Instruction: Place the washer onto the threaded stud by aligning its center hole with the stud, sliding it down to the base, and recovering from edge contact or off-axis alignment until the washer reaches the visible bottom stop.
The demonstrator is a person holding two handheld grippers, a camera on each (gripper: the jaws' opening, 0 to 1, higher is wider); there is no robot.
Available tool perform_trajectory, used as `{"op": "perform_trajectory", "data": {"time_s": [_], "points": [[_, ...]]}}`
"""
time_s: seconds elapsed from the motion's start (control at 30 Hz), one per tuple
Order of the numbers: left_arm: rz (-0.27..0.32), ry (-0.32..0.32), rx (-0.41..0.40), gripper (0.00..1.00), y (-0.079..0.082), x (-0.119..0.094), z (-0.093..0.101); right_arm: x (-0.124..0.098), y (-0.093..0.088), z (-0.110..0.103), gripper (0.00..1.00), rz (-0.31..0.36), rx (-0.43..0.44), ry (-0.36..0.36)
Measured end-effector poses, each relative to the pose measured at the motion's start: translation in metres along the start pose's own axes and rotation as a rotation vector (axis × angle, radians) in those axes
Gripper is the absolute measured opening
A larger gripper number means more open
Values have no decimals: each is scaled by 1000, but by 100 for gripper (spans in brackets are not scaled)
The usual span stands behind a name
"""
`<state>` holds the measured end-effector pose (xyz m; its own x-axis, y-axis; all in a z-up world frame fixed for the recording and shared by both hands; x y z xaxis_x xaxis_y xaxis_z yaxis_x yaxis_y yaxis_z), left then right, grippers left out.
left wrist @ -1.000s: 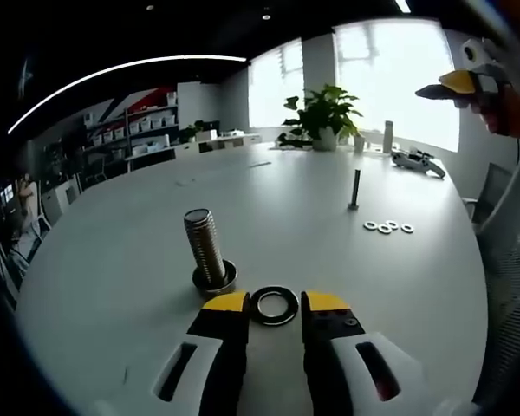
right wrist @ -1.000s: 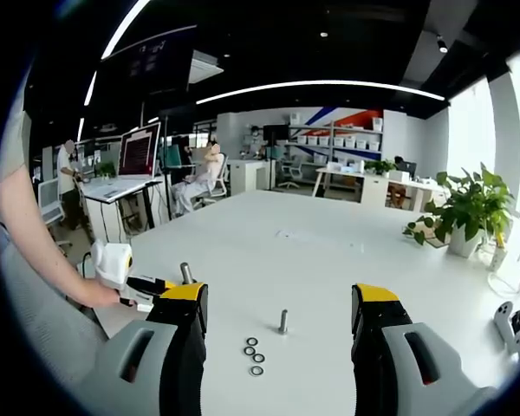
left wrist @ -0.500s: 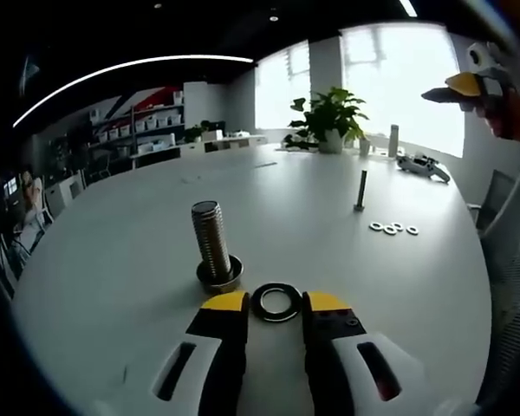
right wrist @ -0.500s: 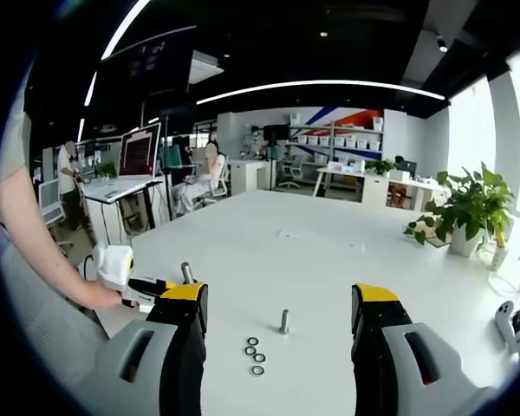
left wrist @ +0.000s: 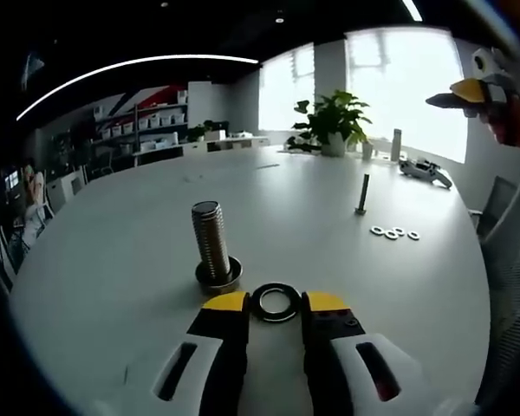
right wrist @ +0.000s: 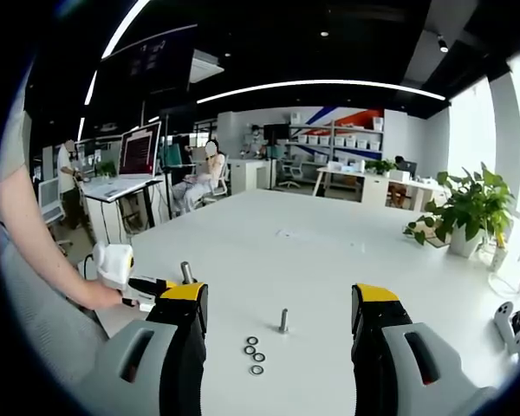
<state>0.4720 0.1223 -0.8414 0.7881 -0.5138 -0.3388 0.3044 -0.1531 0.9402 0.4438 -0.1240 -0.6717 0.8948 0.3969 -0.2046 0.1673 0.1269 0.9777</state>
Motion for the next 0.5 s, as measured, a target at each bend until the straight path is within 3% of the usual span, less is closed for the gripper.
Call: {"op": "perform_trajectory", "data": {"time_s": [0.5], "points": [[-9,4,13,22,3,-3,1,0,0,0,69,1,-2,-2]]}}
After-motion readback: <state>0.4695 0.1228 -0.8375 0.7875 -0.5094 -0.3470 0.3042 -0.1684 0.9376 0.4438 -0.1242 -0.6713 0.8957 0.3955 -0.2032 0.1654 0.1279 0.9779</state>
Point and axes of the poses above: the point that each gripper's makers call its tool centre point, and the gripper's own axes: x roughly forward along the fingers, z roughly to its right, y roughly out of its top, the point moved 2 cm from there along -x, roughly backward along the fingers, and after that the axes turned 5 degrees about z, right-handed, at the moved point
